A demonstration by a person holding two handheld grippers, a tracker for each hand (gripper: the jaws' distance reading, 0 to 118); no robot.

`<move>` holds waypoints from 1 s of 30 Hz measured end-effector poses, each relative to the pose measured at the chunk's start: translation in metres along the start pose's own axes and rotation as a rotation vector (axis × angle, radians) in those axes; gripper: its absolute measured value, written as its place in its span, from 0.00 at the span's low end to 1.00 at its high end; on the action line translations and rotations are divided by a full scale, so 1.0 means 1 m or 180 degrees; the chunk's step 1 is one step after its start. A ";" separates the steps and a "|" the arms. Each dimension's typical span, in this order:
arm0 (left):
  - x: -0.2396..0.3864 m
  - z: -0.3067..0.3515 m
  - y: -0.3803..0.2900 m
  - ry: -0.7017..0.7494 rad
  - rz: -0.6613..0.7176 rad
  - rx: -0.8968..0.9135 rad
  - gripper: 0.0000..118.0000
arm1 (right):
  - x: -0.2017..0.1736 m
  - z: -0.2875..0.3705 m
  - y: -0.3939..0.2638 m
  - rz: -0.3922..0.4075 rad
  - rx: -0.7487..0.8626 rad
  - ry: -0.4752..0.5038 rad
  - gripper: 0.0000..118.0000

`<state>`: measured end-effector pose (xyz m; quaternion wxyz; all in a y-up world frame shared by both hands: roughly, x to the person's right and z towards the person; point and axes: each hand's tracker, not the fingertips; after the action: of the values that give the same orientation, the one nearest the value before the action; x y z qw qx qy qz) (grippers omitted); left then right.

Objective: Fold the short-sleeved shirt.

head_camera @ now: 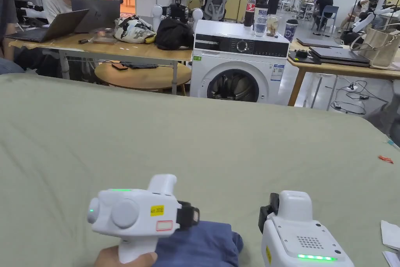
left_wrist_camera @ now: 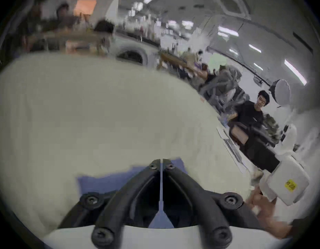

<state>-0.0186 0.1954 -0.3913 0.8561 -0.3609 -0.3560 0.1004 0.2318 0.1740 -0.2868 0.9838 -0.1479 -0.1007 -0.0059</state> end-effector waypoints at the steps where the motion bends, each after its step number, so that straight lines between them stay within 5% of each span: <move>1: -0.001 0.013 0.001 0.0129 -0.0113 0.0219 0.00 | -0.002 0.000 0.002 -0.0001 0.0017 0.0009 0.00; 9: -0.004 0.069 -0.026 0.1322 -0.0876 0.1630 0.00 | -0.011 0.001 0.013 -0.0038 0.0193 0.0056 0.00; 13: -0.010 0.073 -0.039 0.1692 -0.0951 0.1826 0.00 | -0.012 0.002 0.020 -0.0025 0.0237 0.0082 0.00; 21: -0.034 0.084 -0.050 0.1630 -0.0491 0.1735 0.00 | -0.027 0.016 -0.005 -0.0017 -0.0625 0.0652 0.00; 28: -0.048 0.088 -0.052 0.1462 -0.0242 0.1524 0.00 | -0.049 -0.016 -0.074 -0.0033 -0.1732 0.0649 0.00; 30: -0.054 0.088 -0.052 0.1374 -0.0149 0.1369 0.00 | -0.050 -0.014 -0.082 0.0029 -0.1590 0.0618 0.00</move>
<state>-0.1217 0.1829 -0.3414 0.9708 -0.1760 -0.1447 0.0747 0.1827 0.0905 -0.2864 0.9219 -0.3853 -0.0007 -0.0403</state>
